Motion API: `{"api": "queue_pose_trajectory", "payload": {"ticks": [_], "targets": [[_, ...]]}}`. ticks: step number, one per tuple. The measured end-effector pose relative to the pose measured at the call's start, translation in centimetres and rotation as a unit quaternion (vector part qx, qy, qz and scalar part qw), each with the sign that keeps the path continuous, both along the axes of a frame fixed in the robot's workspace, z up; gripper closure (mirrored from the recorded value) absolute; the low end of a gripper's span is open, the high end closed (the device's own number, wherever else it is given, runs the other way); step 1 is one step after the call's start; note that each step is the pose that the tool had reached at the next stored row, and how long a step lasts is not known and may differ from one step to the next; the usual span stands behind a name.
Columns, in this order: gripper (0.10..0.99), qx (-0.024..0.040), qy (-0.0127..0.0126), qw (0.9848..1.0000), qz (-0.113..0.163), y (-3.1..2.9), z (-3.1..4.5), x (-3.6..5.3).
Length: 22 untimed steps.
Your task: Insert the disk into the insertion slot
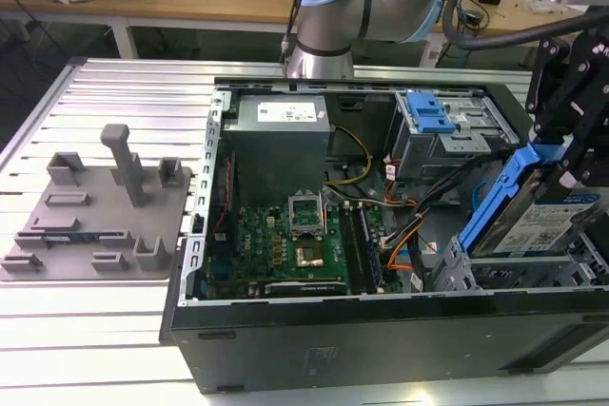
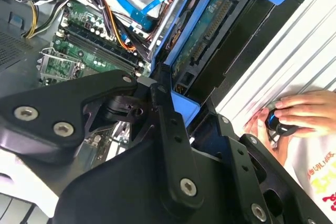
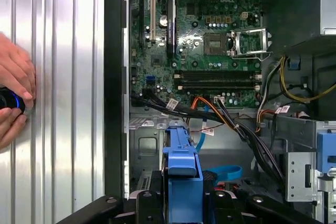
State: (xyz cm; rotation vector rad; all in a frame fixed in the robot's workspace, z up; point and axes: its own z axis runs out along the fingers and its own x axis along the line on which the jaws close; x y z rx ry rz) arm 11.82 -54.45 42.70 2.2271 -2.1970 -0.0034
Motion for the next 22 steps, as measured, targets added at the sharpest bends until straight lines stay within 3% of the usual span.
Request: {"api": "queue_pose_trajectory", "payload": {"ticks": [4, 6, 8, 9, 11, 13, 14, 15, 17, 20, 21, 22], "targets": [[0.718, 0.0000, 0.0000, 1.0000, 0.000, -0.03, -0.78, 0.00], [0.718, 0.0001, 0.0002, 1.0000, 0.000, -0.08, -1.65, 0.00], [0.710, -0.0001, 0.0018, 1.0000, 0.000, -0.09, -2.17, 0.00], [0.651, -0.0002, 0.0023, 1.0000, 0.000, -0.08, -2.22, 0.00], [0.651, 0.0000, 0.0025, 1.0000, 0.000, -0.09, -2.28, 0.00], [0.525, 0.0000, 0.0025, 1.0000, 0.000, -0.08, -2.29, 0.00], [0.525, -0.0008, 0.0025, 1.0000, 0.000, 0.00, -2.30, 0.01], [0.525, -0.0042, 0.0025, 1.0000, 0.000, 0.24, -2.31, 0.01], [0.525, -0.0219, 0.0025, 0.9998, 0.000, 1.14, -2.28, 0.01], [0.525, -0.0623, 0.0025, 0.9981, 0.000, 2.98, -2.26, 0.00], [0.525, -0.0675, 0.0025, 0.9977, 0.000, 3.44, -2.28, 0.00], [0.525, -0.0722, 0.0025, 0.9974, 0.000, 4.44, -2.27, 0.01]]}}
